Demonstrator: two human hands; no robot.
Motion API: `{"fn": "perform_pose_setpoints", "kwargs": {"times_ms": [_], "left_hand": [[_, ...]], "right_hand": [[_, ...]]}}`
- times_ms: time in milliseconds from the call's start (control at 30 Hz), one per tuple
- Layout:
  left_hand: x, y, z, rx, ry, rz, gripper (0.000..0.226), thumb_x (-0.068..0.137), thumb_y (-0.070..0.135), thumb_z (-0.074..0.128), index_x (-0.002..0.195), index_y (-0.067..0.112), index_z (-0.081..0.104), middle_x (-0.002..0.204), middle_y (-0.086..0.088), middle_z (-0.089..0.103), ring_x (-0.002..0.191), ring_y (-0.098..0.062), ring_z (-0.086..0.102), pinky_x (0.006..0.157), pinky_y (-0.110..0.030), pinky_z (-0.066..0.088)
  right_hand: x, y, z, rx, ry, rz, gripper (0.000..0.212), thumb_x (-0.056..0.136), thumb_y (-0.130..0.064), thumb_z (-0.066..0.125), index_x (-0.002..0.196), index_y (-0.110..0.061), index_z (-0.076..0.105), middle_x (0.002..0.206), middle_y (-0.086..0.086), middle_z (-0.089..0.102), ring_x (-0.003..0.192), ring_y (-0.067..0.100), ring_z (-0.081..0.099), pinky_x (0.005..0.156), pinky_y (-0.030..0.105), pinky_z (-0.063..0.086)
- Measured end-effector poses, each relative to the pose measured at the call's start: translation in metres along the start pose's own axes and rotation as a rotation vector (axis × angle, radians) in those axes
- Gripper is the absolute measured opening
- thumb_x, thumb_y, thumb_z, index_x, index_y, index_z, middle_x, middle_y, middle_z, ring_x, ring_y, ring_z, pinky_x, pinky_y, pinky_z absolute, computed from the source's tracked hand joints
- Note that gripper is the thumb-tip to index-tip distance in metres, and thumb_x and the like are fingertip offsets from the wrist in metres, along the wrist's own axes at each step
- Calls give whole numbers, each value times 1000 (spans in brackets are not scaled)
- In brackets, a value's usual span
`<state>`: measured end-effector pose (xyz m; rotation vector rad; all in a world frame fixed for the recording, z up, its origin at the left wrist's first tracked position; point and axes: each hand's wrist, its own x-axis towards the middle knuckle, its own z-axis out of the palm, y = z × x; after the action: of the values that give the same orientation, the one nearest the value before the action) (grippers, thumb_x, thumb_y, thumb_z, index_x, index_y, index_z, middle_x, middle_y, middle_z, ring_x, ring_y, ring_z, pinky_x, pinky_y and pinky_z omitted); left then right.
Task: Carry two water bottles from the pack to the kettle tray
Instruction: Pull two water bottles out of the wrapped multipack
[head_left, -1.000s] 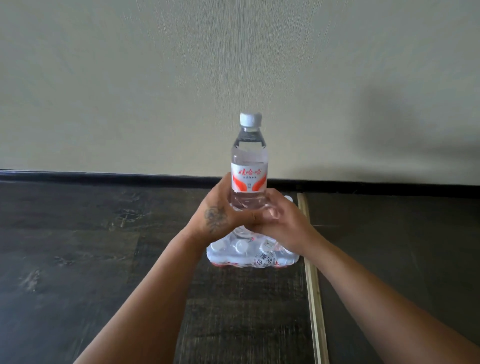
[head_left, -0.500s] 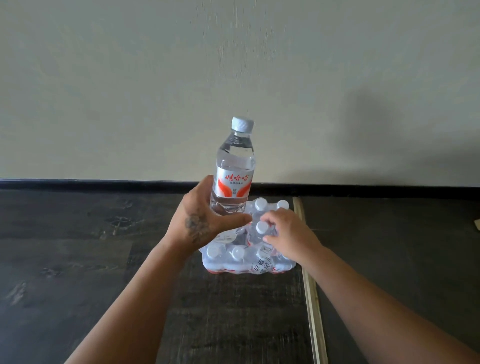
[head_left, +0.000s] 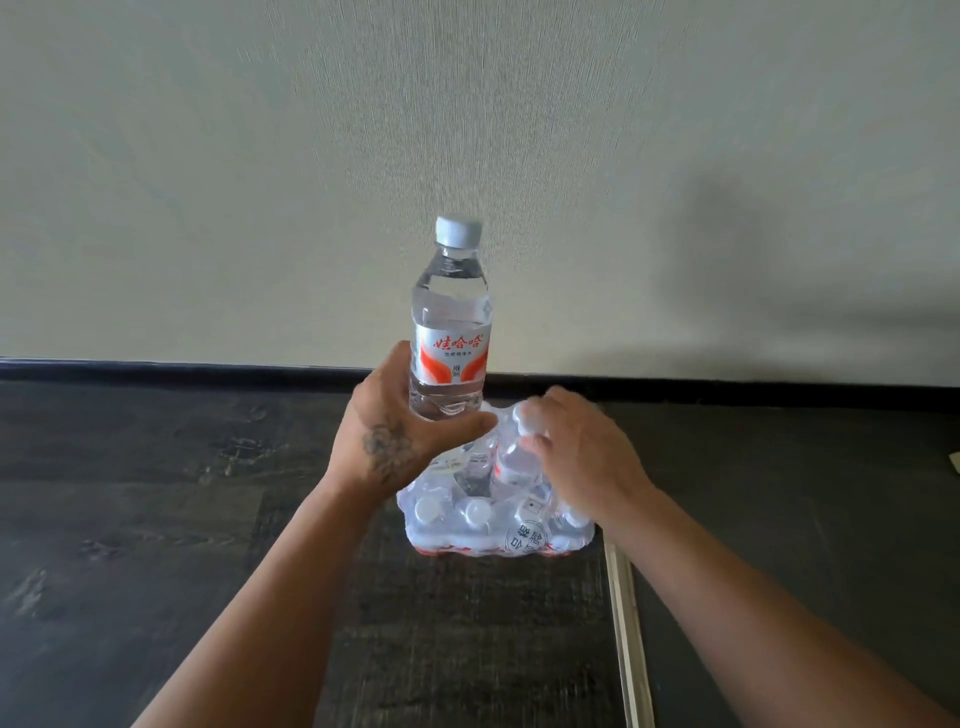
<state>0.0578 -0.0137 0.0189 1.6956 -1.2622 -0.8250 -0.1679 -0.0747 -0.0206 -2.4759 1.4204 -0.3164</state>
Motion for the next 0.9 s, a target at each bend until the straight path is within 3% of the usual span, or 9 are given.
{"fn": "perform_pose_setpoints", "kwargs": {"times_ms": [133,200,367,533,633,700,800,833,900], "left_hand": [[7,4,0,-116,25,-45,70,61,57,101,120,36,71,108,13,87,98,-10,85,97,-54,69],[9,6,2,-166,18,-53,70,63,54,100,123,31,72,110,11,88,100,-11,86,99,-54,68],[10,4,3,-181,27,-36,73,64,57,96,126,29,70,111,13,87,100,-7,85,93,-38,68],[8,5,-1,-193,-5,-10,72,66,56,94,127,26,71,111,18,86,99,-3,84,78,-13,63],[9,6,1,-231,-43,6,68,69,47,96,127,22,72,111,14,86,99,-4,84,77,-9,62],[9,5,6,-239,-59,14,67,71,40,98,129,19,72,112,11,87,100,-7,85,80,-12,64],[11,8,13,-239,-86,18,62,75,31,98,129,19,72,111,11,87,101,-9,85,84,-19,67],[11,8,16,-240,-98,22,60,77,27,99,129,18,72,109,13,87,100,-7,85,83,-18,66],[11,8,20,-244,-129,28,56,82,17,99,130,17,71,108,16,87,99,-4,85,80,-13,64]], "right_hand": [[13,-17,-51,110,288,37,19,102,-22,70,119,-12,71,108,2,69,90,24,70,74,29,49],[20,-24,-71,163,366,51,23,105,-23,67,126,-13,69,116,2,68,87,23,74,73,28,47],[24,-31,-88,188,400,27,23,108,-19,62,129,-11,67,118,6,65,89,31,72,74,40,58],[25,-27,-89,191,416,23,23,107,-16,63,129,-10,68,118,8,66,90,31,69,74,37,55],[28,-27,-89,174,418,-7,24,107,-16,62,130,-9,68,119,8,65,89,30,70,73,39,58],[30,-25,-85,186,403,-15,26,107,-15,62,132,-9,68,120,8,64,89,23,71,74,39,57],[33,-20,-79,254,419,-23,26,106,-16,65,132,-13,68,120,6,63,89,-16,60,76,31,53],[34,-17,-77,292,431,-25,28,105,-16,66,133,-14,68,120,5,63,92,-22,57,78,31,55],[35,-9,-73,382,431,-22,31,104,-19,68,134,-18,66,124,4,62,102,-10,61,85,39,63]]}}
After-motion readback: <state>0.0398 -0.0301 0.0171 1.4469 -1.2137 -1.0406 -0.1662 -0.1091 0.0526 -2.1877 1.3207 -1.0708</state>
